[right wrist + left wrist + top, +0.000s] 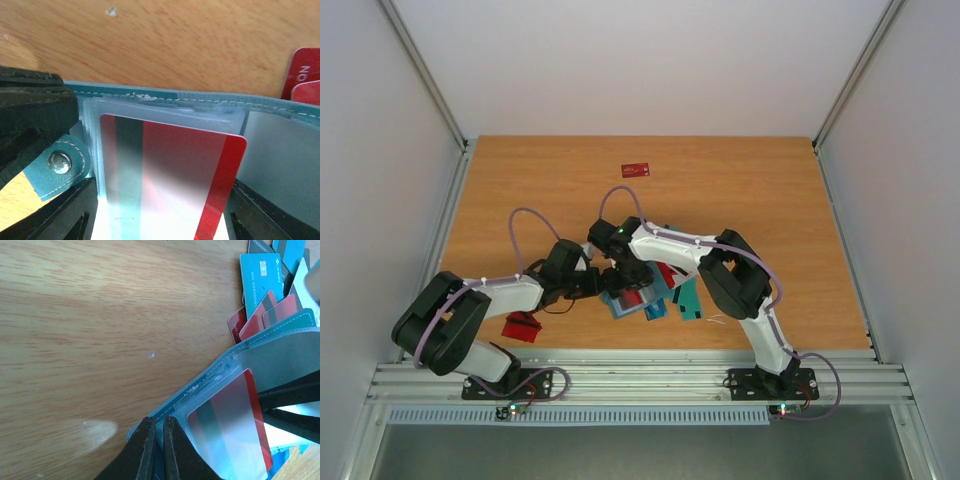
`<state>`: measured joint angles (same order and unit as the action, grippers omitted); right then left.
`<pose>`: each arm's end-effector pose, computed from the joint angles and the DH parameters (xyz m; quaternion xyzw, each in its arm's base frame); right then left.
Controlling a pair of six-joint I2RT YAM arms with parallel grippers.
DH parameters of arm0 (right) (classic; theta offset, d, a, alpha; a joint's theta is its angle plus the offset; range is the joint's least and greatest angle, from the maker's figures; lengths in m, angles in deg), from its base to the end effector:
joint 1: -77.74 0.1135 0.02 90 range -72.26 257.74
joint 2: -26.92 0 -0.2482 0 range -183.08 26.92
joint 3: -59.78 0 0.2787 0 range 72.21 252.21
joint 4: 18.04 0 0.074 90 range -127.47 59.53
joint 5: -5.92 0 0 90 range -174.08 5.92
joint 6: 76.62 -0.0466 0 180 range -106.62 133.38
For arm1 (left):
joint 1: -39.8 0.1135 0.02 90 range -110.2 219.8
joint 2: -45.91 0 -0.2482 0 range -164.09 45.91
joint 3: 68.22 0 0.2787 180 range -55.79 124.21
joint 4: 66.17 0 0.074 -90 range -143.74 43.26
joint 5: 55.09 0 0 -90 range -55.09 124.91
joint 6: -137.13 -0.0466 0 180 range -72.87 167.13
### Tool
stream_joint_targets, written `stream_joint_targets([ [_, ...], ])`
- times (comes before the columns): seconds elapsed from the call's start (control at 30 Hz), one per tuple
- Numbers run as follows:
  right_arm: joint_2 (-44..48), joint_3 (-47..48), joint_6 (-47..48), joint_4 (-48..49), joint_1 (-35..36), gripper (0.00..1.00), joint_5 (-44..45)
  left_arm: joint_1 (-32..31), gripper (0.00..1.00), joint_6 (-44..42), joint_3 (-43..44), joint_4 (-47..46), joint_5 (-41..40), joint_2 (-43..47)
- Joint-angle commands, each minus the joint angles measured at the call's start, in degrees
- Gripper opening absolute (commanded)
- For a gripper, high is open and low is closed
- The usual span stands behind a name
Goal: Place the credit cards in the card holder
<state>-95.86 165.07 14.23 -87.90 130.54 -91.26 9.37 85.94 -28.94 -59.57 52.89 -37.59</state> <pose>0.2528 0.3426 0.1183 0.4516 -0.8897 -0.0664 0.0067 0.2224 -0.1473 0.0740 -0.0157 0.9319 -0.3093 0.1889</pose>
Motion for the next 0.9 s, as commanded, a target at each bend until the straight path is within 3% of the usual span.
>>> stream_joint_targets([
  [0.0, -1.59, 2.06, -0.25, -2.33, 0.45, 0.68, 6.56, -0.39, 0.08, -0.39, -1.30, 1.07, 0.65, -0.63],
  [0.3, -1.32, 5.58, 1.16, -6.81, 0.51, 0.67, 12.30, -0.41, 0.08, -2.19, 0.16, 3.18, -0.39, -1.36],
  [0.87, -0.75, 5.11, 2.32, -8.99, 0.51, 0.68, 14.94, -0.41, 0.08, -2.52, 1.29, 3.32, -0.38, -2.70],
])
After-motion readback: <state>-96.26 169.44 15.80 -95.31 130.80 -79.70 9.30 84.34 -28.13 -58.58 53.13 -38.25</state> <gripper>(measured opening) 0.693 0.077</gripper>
